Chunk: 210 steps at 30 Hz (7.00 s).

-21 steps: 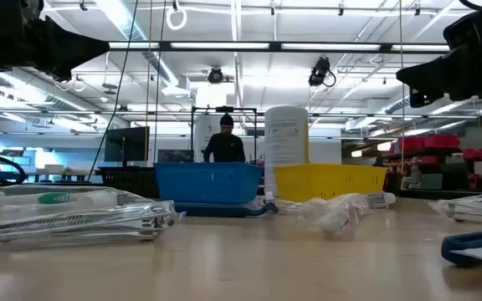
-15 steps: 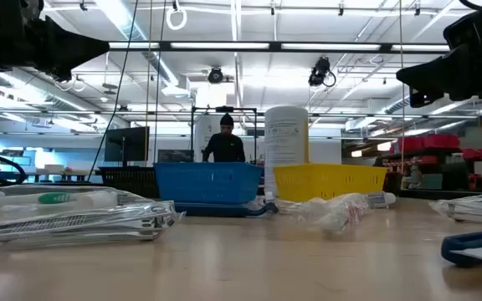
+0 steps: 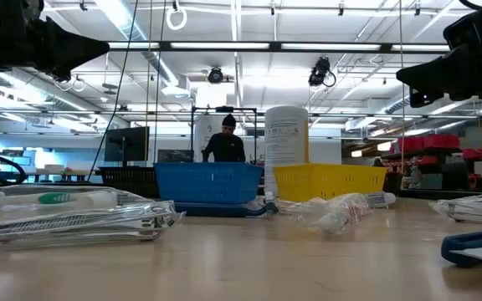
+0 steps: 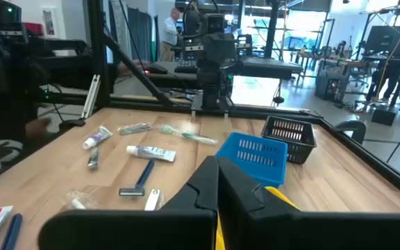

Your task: Pick & Place Travel size toiletries

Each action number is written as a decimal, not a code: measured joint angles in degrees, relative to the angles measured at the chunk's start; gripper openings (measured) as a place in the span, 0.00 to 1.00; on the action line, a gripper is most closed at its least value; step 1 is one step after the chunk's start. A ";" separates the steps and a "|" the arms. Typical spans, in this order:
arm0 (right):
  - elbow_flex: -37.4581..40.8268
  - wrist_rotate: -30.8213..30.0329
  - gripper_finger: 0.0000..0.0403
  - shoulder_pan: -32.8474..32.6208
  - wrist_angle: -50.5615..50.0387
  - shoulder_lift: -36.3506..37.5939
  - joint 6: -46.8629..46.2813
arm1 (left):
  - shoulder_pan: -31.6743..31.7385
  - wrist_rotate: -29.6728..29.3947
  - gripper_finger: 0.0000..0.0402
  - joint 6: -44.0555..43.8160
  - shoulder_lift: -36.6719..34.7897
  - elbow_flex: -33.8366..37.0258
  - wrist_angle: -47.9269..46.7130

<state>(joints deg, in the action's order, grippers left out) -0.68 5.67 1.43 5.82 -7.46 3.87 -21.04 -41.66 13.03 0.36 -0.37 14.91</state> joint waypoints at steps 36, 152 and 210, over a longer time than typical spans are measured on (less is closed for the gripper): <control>0.01 -0.01 0.01 -0.02 0.01 -0.01 0.00 | 0.02 -6.98 0.04 -0.21 -0.02 -0.01 0.01; -0.03 -34.14 0.12 0.09 13.45 -7.36 -2.04 | 0.00 13.19 0.40 -53.14 45.51 -6.37 -7.93; -0.01 -38.64 0.35 0.15 27.70 -31.47 -9.13 | 17.76 9.79 0.01 -19.79 63.39 -37.52 -44.42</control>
<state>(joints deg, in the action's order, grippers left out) -0.69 -32.97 1.58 33.52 -38.94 -5.25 -3.28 -31.87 -6.76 63.75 -37.89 -29.51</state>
